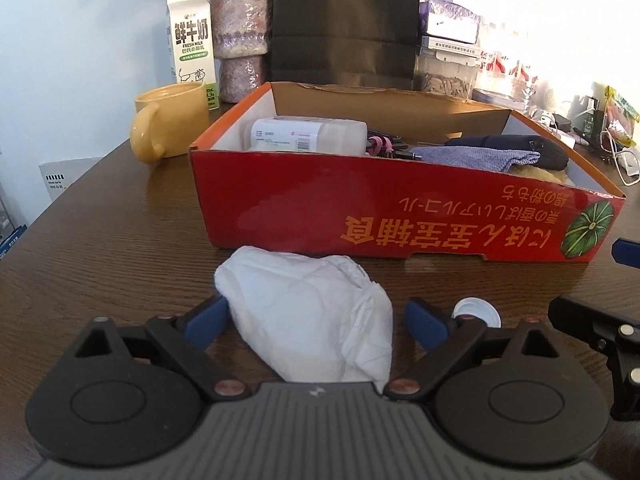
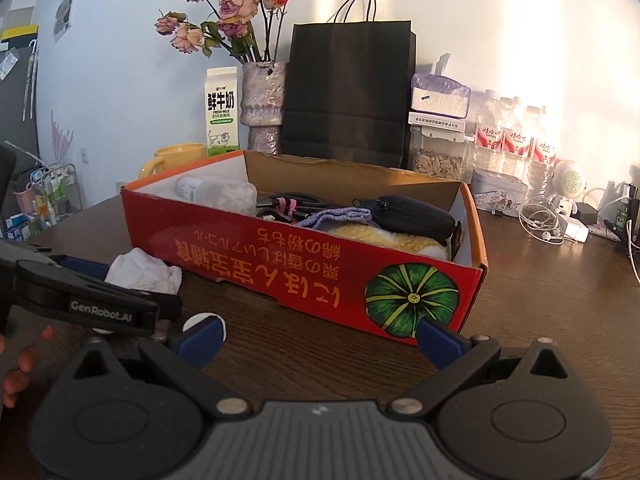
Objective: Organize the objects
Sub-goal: 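Grasp the white tissue with the left tool while the right tool grasps the white cap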
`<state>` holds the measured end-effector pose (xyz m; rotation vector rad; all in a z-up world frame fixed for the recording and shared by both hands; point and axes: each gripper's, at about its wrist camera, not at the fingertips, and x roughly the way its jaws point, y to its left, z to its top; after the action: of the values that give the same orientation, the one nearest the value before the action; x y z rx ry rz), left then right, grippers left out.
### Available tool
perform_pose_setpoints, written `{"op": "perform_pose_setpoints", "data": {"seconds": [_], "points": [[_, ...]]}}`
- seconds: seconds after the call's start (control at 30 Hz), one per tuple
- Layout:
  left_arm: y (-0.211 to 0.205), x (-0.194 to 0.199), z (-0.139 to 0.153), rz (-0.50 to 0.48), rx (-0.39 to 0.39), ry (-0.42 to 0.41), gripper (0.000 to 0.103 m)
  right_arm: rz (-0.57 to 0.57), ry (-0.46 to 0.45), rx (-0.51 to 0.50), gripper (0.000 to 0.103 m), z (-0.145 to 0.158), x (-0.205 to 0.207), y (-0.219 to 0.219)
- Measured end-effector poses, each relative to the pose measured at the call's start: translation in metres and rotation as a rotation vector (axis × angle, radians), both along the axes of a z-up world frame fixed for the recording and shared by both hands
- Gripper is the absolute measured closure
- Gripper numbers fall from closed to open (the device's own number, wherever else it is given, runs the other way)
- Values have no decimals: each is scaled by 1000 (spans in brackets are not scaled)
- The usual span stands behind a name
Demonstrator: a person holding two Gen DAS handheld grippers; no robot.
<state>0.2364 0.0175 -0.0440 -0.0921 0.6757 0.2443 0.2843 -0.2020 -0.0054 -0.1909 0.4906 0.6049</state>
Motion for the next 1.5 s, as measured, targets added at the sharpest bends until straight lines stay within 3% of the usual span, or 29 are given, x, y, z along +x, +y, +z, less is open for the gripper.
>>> {"op": "perform_pose_setpoints", "data": {"seconds": [0.17, 0.33, 0.63, 1.1, 1.4, 1.5], "points": [[3, -8, 2, -1, -10, -21, 24, -3, 3, -3, 0, 0, 0, 0], [9, -19, 5, -16, -22, -44, 28, -3, 6, -9, 0, 0, 2, 1], [12, -49, 13, -58, -36, -95, 30, 27, 27, -9, 0, -1, 2, 5], [24, -75, 29, -85, -67, -175, 31, 74, 141, -61, 0, -11, 3, 43], [30, -79, 31, -105, -94, -195, 31, 69, 152, -48, 24, -12, 3, 56], [32, -80, 31, -108, -102, -199, 32, 81, 144, -42, 37, -11, 0, 59]]}}
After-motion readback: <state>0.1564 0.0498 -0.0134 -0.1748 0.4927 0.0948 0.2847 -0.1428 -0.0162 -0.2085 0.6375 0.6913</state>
